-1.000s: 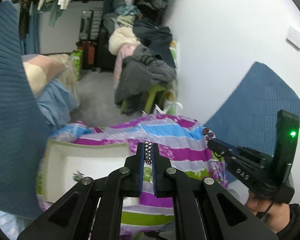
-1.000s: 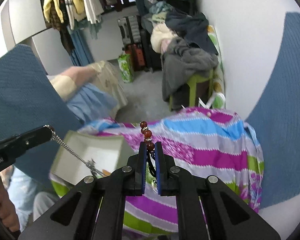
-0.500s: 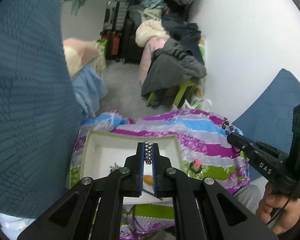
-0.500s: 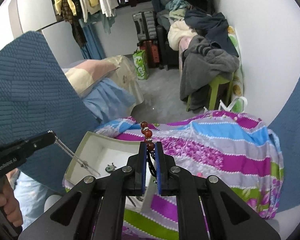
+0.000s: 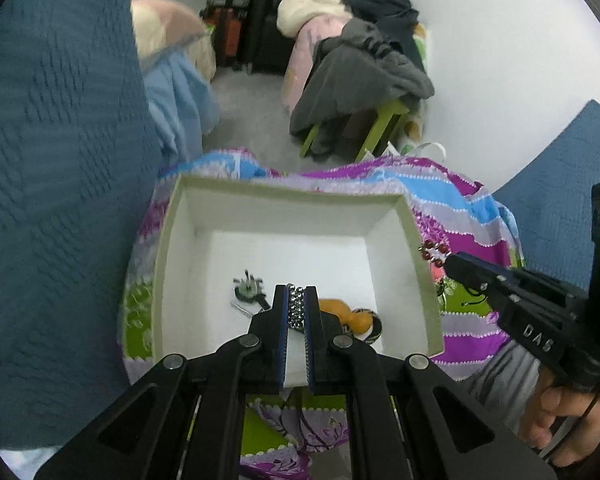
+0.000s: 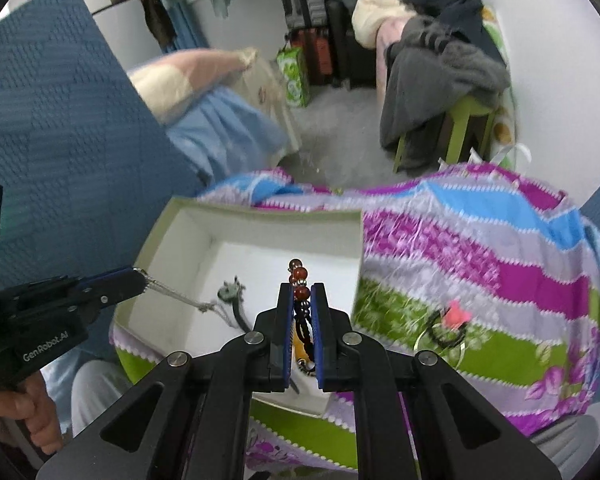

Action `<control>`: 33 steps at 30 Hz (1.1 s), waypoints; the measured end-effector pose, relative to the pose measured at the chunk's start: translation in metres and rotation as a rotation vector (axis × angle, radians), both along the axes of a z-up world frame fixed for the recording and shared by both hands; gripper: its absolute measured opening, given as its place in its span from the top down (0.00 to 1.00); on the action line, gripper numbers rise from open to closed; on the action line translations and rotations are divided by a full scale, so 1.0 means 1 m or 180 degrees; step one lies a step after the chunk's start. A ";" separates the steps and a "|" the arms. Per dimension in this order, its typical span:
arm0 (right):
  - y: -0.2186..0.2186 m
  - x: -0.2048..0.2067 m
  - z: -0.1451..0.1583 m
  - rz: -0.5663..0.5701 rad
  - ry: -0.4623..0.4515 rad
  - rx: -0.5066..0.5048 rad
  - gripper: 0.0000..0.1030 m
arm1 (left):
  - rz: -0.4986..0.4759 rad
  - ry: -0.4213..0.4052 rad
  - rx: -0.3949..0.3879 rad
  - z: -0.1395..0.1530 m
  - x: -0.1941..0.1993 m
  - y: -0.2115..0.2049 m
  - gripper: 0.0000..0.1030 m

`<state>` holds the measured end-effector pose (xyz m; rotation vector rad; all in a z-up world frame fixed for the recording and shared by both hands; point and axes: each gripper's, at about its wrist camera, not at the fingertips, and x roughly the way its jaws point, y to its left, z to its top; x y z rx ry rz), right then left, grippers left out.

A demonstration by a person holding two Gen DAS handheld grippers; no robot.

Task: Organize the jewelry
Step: 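Carry the ball chain and beaded bracelet into the white box and open both grippers, then move both grippers from the box back to the remaining hair ties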

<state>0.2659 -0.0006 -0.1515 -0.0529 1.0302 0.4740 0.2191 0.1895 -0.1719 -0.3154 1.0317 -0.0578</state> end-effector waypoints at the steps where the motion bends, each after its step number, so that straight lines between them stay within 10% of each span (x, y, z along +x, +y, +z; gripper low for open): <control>1: 0.002 0.000 -0.007 0.0010 0.0050 -0.0018 0.93 | 0.0003 0.0023 -0.0008 -0.005 0.000 0.001 0.95; 9: 0.009 -0.002 -0.036 0.0098 0.0273 -0.0059 0.93 | 0.0044 0.0133 -0.0051 -0.024 -0.005 -0.003 0.93; 14: 0.010 -0.003 -0.026 0.0209 0.0253 0.0043 0.77 | 0.0079 0.0029 -0.0011 -0.003 -0.003 -0.005 0.92; 19: 0.005 -0.005 0.007 0.0346 0.0031 0.0161 0.72 | 0.0169 -0.0205 0.0050 0.028 -0.010 -0.010 0.46; 33: -0.062 -0.016 0.086 0.0328 -0.0624 0.0318 0.60 | 0.0350 -0.0657 0.0032 0.089 -0.021 -0.062 0.45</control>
